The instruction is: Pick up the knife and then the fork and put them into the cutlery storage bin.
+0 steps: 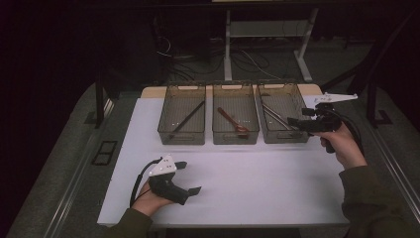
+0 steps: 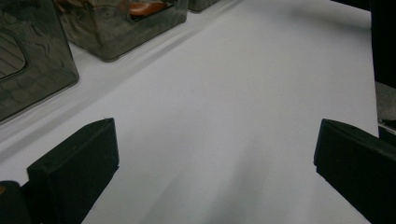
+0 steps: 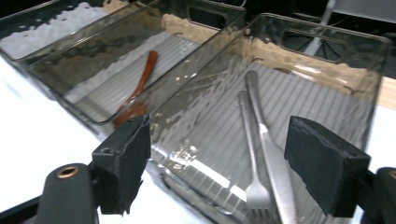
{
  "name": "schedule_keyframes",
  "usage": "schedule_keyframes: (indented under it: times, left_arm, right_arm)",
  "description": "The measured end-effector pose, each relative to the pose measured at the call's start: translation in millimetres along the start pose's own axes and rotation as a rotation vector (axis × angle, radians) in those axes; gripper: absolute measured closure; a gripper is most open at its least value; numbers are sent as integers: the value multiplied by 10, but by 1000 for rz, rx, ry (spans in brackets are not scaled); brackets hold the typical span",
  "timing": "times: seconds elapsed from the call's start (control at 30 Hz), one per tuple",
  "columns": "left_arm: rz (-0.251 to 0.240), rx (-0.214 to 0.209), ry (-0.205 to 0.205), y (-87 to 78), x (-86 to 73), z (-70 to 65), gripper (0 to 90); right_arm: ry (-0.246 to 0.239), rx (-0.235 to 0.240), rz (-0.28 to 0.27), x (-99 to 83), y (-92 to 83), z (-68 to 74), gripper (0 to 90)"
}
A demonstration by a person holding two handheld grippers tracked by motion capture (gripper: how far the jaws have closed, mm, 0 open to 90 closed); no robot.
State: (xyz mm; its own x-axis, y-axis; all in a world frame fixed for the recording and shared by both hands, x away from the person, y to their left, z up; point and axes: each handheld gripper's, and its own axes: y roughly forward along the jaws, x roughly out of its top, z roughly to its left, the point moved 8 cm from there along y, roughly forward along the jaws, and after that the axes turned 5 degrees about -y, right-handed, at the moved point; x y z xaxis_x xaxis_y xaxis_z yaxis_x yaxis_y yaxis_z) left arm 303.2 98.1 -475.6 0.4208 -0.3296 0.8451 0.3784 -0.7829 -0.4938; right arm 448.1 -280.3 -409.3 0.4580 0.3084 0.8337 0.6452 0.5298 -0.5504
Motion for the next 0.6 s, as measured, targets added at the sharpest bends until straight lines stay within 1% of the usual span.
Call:
schedule_keyframes:
  times: [0.1,0.37,0.47,0.53,0.6]
  left_arm:
    - [1,1,1,-3,-3,1,0]
    - [0,1,3,-13,-5,1,0]
    - [0,3,1,-16,-7,2,0]
    - [-4,4,0,-17,-7,2,0]
    - [-2,4,0,-19,-10,3,0]
  right_arm:
    - [-14,16,-12,-28,-16,69,215]
    - [-29,55,-34,-105,-87,260,212]
    - [-40,69,-41,-150,-116,334,207]
    - [-40,90,-49,-187,-133,387,203]
    - [-47,92,-53,-229,-156,424,199]
